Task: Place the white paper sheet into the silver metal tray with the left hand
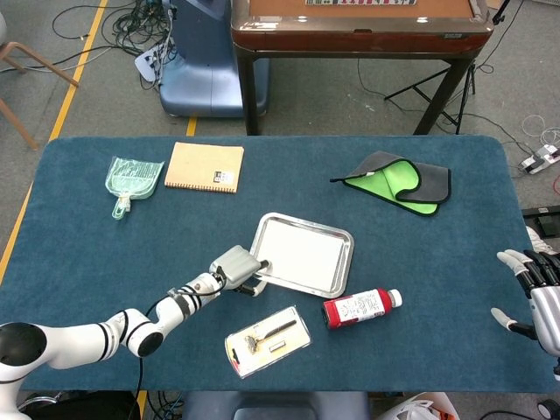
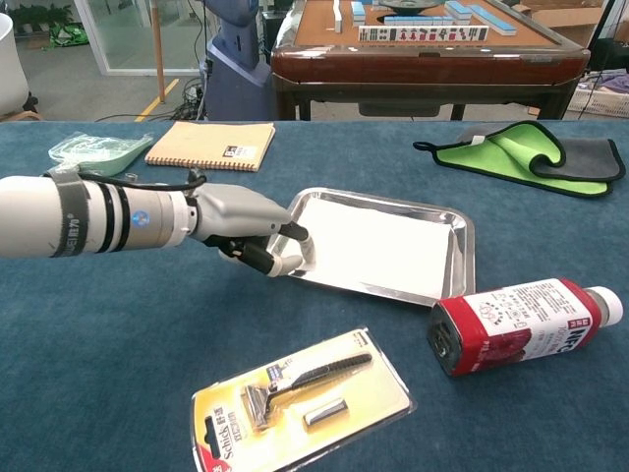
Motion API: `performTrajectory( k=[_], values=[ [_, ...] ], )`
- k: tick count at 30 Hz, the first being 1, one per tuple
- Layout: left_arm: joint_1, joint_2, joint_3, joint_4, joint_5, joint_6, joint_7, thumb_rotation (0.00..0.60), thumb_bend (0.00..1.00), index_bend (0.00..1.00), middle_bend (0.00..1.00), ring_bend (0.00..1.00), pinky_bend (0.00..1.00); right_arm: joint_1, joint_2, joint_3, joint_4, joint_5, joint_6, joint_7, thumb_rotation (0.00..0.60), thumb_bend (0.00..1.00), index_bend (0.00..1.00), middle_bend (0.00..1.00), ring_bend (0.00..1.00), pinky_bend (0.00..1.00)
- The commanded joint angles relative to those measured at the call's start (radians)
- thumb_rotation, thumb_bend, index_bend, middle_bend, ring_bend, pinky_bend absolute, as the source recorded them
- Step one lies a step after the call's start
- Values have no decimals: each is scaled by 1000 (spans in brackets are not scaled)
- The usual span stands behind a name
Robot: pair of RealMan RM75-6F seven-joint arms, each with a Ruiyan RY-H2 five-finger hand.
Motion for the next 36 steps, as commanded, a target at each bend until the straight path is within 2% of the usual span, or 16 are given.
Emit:
performTrajectory(
  k=[1,13,16,19,27,30,31,35,36],
  values=[
    [-2,2,-1,-8,-6,5,8,111,462,225,1000,1000,1000,-1,0,0,1,-1,2,1,600,49,203,197,115,144],
    [11,29,-21,-74,-4,49,-13,111,461,219,1000,1000,1000,-3,-1,-1,2,-4,6,4,600,49,203,197,115,144],
    [28,49,-26,-98,-1,86,-13,112,461,202,1000,995,1000,-3,2,0,0,-6,9,4,600,50,203,197,116,144],
    [57,79,-30,-129,1,144,-13,120,459,182,985,935,1000,-3,7,1,-2,-6,9,3,600,49,203,197,115,144],
    [162,192,-39,-229,-30,293,-20,194,455,168,771,694,928,3,11,1,-8,-1,-6,-2,600,49,203,197,115,145],
    [209,233,-38,-270,-42,353,-24,206,454,170,668,602,843,11,11,1,-10,3,-22,-5,600,49,203,197,115,145],
    [223,246,-36,-282,-46,369,-24,211,454,172,618,570,783,14,11,1,-10,3,-27,-4,600,49,203,197,115,144],
    [288,305,-24,-335,-69,441,-14,295,430,183,477,437,550,23,14,-1,-8,3,-45,-2,600,49,203,197,115,144],
    [309,320,-23,-348,-74,465,-17,296,423,186,456,413,521,25,15,-1,-7,5,-49,-3,600,49,203,197,115,145]
  ],
)
